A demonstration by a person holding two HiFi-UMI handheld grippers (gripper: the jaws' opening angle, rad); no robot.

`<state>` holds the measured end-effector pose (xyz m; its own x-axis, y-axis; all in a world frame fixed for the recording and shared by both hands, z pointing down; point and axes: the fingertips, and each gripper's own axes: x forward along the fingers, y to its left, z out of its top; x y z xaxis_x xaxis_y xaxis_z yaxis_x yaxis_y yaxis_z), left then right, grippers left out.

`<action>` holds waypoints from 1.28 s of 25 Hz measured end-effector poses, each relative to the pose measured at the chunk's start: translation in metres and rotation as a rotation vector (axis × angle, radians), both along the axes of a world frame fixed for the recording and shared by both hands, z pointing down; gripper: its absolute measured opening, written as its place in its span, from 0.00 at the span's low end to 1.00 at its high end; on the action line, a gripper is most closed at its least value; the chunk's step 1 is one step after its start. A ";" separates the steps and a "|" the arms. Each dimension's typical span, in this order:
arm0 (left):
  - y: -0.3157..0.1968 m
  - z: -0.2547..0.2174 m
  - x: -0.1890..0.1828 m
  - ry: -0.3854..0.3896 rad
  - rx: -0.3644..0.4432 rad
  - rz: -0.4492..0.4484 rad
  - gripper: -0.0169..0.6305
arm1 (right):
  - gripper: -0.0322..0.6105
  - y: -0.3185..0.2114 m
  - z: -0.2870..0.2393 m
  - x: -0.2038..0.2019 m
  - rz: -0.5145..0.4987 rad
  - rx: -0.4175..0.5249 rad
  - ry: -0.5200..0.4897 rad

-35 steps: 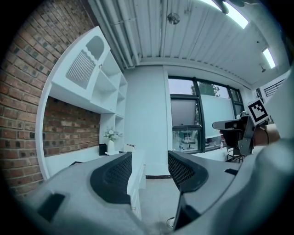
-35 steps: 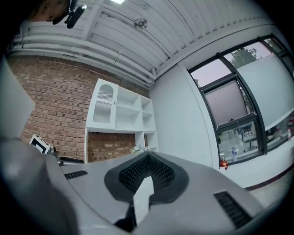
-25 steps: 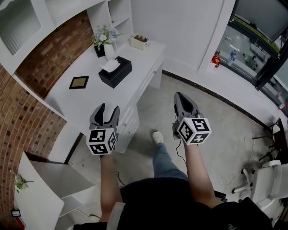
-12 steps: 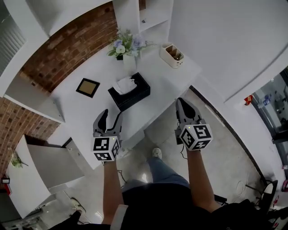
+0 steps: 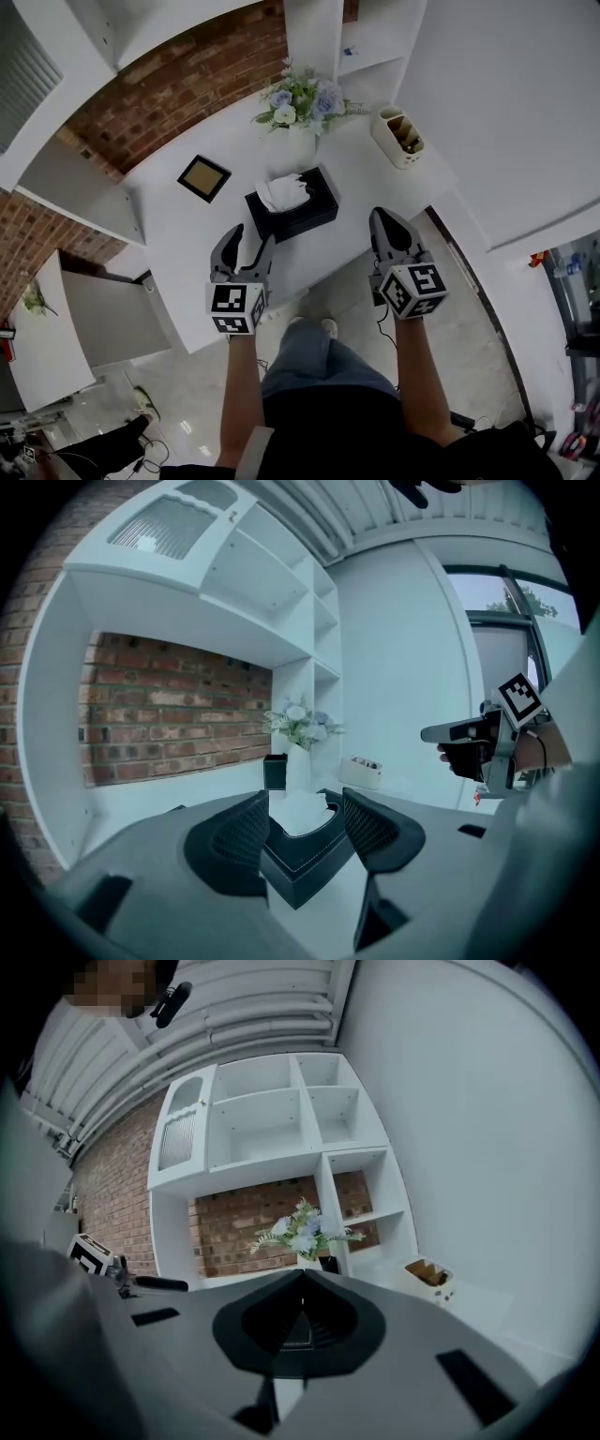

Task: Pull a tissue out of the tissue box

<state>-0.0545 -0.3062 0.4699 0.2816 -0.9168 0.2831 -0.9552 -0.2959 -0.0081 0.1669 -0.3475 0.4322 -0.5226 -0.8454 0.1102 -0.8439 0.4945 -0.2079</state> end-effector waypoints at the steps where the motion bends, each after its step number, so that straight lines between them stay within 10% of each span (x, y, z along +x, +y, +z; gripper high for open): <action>1: -0.005 0.000 0.000 -0.002 -0.002 -0.003 0.36 | 0.05 -0.004 -0.001 -0.005 -0.017 0.000 0.001; 16: -0.075 0.009 -0.006 -0.086 -0.110 0.027 0.36 | 0.05 -0.043 0.002 -0.043 -0.129 -0.036 0.042; 26: -0.114 0.062 -0.013 -0.298 -0.450 0.200 0.36 | 0.05 -0.059 0.016 -0.055 -0.178 -0.079 0.032; 32: -0.127 0.086 -0.015 -0.279 -0.589 0.215 0.36 | 0.05 -0.062 0.024 -0.063 -0.207 -0.095 0.024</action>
<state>-0.0691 -0.4332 0.5561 0.2845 -0.5194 0.8058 -0.8602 -0.5094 -0.0246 0.1039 -0.4096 0.4560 -0.6800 -0.7058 0.1984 -0.7318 0.6367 -0.2432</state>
